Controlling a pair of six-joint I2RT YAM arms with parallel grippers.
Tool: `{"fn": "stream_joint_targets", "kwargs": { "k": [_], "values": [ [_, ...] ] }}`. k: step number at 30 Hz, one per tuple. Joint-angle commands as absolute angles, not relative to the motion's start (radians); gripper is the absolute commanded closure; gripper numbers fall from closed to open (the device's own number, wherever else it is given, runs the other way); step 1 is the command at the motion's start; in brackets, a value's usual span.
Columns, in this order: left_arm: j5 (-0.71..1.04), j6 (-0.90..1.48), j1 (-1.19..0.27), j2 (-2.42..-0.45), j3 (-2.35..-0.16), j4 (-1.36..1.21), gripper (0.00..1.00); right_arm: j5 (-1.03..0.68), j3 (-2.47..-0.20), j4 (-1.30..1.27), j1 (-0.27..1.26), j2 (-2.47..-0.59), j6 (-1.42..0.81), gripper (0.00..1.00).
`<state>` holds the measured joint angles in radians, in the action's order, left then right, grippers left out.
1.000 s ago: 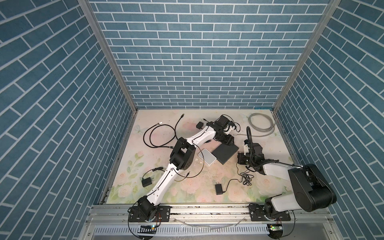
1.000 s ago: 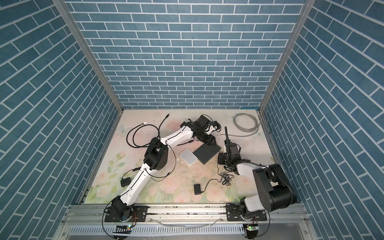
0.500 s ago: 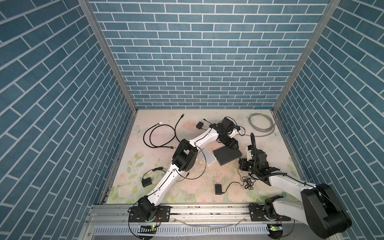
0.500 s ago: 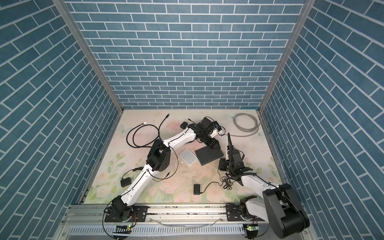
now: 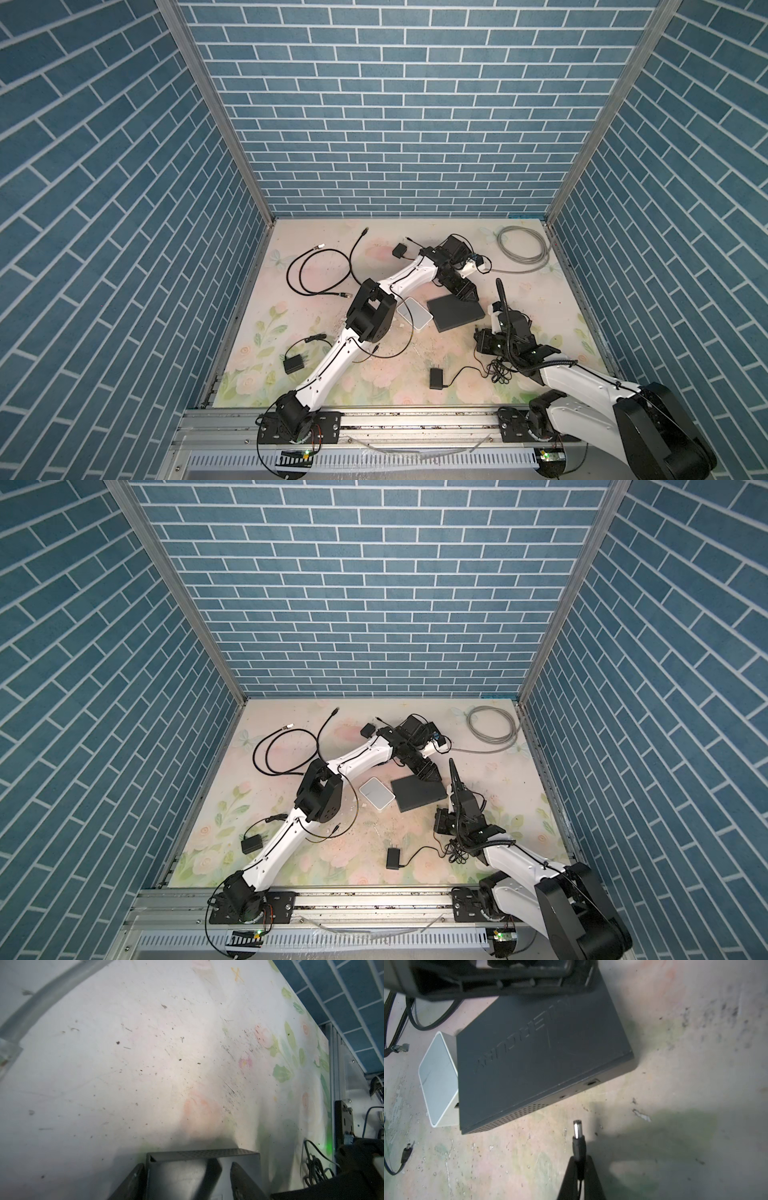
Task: Insert the plug into the switch port
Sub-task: 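Draw the right gripper with the plug nearer the robot toward the switch's port side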
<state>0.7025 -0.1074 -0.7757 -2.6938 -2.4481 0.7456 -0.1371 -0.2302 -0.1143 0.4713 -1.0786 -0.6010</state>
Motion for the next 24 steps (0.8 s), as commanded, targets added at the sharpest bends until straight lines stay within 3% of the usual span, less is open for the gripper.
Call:
{"fn": "stream_joint_targets", "kwargs": {
  "k": [1,5,24],
  "values": [
    [0.754,-0.174,-0.781,-2.712,-2.442,0.81,0.35,-0.094,-0.188,-0.117,0.494,-1.053,-0.64,1.0],
    [0.785,-0.214,-0.781,-2.714,-2.448,0.834,0.35,-0.022,-0.216,-0.016,0.498,-1.014,-0.636,1.0],
    [0.798,-0.206,-0.782,-2.718,-2.441,0.784,0.36,-0.081,-0.313,0.084,0.498,-1.125,-0.575,1.0]
  ]
}}
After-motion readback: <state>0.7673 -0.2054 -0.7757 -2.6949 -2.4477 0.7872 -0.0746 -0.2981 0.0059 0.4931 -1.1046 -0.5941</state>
